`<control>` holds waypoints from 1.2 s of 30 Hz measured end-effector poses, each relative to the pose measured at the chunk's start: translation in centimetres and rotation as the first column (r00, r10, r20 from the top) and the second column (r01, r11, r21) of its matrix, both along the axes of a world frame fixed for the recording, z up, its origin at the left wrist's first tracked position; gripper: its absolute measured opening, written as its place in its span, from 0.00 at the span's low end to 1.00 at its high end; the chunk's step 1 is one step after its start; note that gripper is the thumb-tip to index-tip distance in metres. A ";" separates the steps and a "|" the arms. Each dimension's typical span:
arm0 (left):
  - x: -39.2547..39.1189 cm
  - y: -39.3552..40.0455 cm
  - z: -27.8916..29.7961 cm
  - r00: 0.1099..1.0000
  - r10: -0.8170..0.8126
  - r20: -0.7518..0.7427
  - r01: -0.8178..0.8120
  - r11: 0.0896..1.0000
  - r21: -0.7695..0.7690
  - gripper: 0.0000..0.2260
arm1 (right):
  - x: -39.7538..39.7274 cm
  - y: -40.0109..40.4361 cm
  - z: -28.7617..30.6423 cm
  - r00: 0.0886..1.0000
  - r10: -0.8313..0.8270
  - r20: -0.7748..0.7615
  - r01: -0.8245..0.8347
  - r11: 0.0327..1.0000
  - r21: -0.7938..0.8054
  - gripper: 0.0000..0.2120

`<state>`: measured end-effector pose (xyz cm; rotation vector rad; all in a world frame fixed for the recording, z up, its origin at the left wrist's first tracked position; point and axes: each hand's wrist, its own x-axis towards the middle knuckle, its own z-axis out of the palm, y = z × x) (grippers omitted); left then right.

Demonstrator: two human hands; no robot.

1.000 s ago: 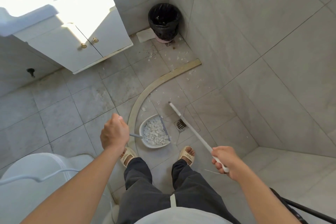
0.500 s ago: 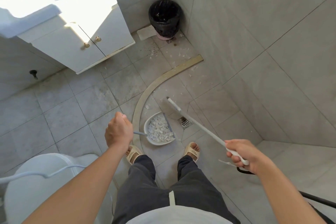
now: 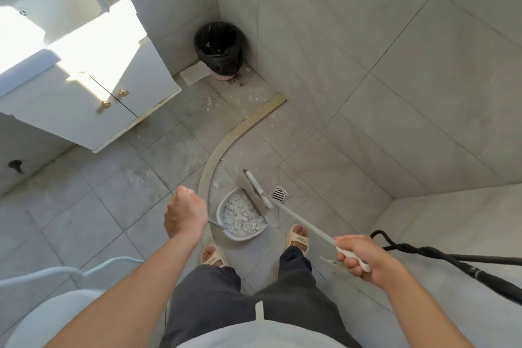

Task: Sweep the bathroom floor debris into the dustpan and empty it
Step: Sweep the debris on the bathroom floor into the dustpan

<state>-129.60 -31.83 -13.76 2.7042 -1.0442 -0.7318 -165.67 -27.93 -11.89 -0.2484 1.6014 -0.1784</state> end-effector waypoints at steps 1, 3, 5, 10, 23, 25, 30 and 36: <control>0.3 0.0 0.2 1.000 -0.014 -0.014 0.014 1.000 0.004 0.12 | 0.0 1.2 0.3 1.000 -0.024 -0.004 0.024 1.000 -0.012 0.09; 1.2 -0.2 0.6 0.996 -0.092 -0.021 0.092 0.996 -0.001 0.13 | 0.7 3.7 0.7 0.995 -0.095 -0.028 0.094 0.995 -0.041 0.10; 2.0 -0.2 0.7 0.983 -0.185 -0.010 0.185 0.983 -0.017 0.13 | 1.5 5.8 0.8 0.986 -0.157 -0.058 0.154 0.986 -0.056 0.10; 3.6 -0.5 0.7 0.900 -0.435 0.024 0.436 0.898 -0.060 0.13 | 5.1 9.1 -0.3 0.949 -0.285 -0.134 0.279 0.958 -0.064 0.08; 4.9 -2.2 0.8 0.866 -0.498 0.053 0.500 0.864 -0.053 0.12 | 7.8 11.2 -0.1 0.697 -0.675 0.240 0.654 0.736 0.172 0.04; 5.6 -2.1 0.6 0.868 -0.493 0.055 0.495 0.866 -0.064 0.12 | 7.6 10.8 1.1 0.719 -0.653 0.238 0.641 0.755 0.138 0.06; 7.3 -1.9 0.4 0.867 -0.495 0.049 0.498 0.865 -0.059 0.13 | 8.0 8.4 1.7 0.784 -0.594 0.179 0.601 0.799 0.017 0.05; 7.3 -1.5 1.1 0.871 -0.491 -0.017 0.490 0.871 -0.024 0.13 | 5.4 4.1 1.3 0.814 -0.575 0.081 0.580 0.810 -0.086 0.02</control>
